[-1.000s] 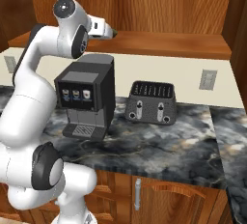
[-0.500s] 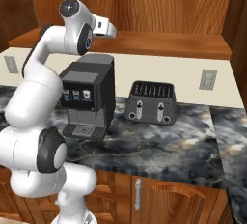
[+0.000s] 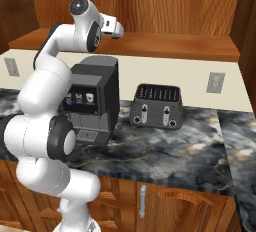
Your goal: Pick the kiwis from the cabinet and place them in one bowl. Pick the pear from the sink and place it in the other bowl.
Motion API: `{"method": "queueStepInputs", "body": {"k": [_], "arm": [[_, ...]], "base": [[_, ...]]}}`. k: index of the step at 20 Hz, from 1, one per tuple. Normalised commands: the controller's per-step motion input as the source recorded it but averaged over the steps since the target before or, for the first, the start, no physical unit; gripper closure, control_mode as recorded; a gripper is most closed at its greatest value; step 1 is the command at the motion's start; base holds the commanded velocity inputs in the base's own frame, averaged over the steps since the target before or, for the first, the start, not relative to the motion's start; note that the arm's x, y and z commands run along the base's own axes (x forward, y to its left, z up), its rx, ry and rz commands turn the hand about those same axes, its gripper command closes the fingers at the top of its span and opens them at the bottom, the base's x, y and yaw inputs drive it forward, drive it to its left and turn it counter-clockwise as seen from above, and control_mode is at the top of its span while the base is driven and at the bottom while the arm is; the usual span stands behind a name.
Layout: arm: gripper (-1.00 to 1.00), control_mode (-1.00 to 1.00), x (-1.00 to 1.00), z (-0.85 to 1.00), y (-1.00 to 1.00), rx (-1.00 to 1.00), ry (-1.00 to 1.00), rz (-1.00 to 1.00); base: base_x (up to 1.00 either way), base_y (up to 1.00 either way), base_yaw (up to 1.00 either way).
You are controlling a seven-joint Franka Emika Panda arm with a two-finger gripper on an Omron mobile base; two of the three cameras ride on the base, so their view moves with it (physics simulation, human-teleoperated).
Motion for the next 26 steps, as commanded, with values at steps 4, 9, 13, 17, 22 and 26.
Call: {"method": "queueStepInputs", "body": {"k": [4,9,13,17,22,26], "arm": [[-1.00,-1.00,0.41,-0.23,0.00,0.00,0.01,0.00],[-1.00,-1.00,0.38,-0.29,0.00,0.00,0.00,0.00],[-1.00,-1.00,0.38,-0.15,0.00,0.00,0.00,0.00],[-1.00,-1.00,0.45,0.00,0.00,0.00,0.02,0.00],[-1.00,-1.00,0.45,0.03,-0.02,0.00,0.06,0.00],[-1.00,-1.00,0.42,0.13,-0.01,0.00,0.09,0.00]], "base": [[0.00,0.00,0.00],[0.00,0.00,0.00],[0.00,0.00,0.00],[0.00,0.00,0.00],[0.00,0.00,0.00],[0.00,0.00,0.00]]}}
